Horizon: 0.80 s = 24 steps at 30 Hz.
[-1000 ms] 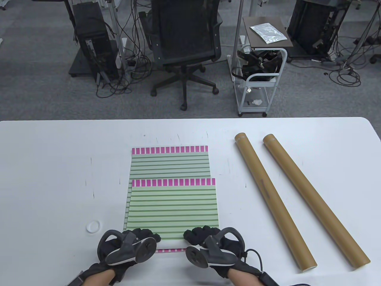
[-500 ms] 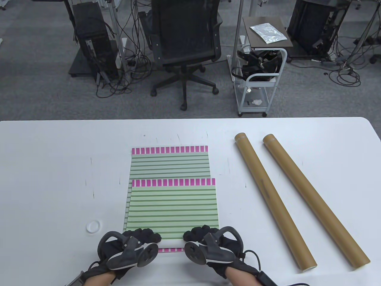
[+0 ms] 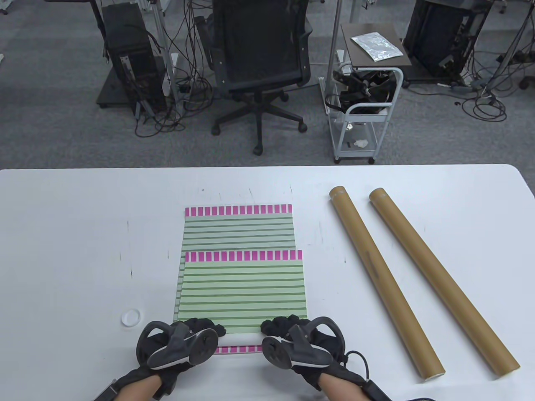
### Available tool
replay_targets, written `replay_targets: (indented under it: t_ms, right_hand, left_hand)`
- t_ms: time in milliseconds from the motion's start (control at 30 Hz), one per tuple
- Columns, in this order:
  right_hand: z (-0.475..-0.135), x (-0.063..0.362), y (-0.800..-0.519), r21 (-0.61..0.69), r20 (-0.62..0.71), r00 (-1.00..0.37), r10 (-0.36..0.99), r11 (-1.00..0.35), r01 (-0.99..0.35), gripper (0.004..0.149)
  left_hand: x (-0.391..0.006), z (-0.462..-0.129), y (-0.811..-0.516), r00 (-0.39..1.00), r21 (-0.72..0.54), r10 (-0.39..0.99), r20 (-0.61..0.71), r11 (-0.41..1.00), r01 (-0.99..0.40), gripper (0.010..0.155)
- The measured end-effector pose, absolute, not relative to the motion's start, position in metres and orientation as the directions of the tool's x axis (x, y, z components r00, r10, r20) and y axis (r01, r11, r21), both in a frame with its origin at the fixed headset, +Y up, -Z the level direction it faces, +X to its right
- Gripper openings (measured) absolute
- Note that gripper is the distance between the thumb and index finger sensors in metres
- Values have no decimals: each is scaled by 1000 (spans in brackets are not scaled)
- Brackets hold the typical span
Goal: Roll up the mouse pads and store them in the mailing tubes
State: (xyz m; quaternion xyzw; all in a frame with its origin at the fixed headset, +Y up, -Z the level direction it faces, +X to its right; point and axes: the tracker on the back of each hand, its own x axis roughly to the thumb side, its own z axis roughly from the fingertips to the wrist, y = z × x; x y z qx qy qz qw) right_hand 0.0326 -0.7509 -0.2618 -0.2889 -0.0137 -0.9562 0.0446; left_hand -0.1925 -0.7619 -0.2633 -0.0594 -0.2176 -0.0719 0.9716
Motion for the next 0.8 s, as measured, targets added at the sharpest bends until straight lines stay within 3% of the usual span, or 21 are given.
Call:
replay_targets:
  t_ms: [367, 567, 767, 800]
  right_hand:
    - [-255, 30, -747, 143, 621, -784, -9, -982, 124, 52]
    - [-257, 33, -750, 169, 613, -790, 28, -981, 97, 51]
    - [-261, 34, -753, 180, 595, -802, 51, -981, 71, 50]
    - [-261, 34, -753, 183, 593, -803, 58, -981, 64, 50]
  left_hand:
    - [-191, -253, -755, 834, -130, -109, 541, 969, 210, 49]
    - [-190, -253, -755, 833, -132, -123, 539, 965, 228, 48]
    - [-187, -248, -750, 843, -17, -207, 496, 969, 247, 53]
    - [-185, -249, -750, 841, -13, -214, 496, 967, 254, 49]
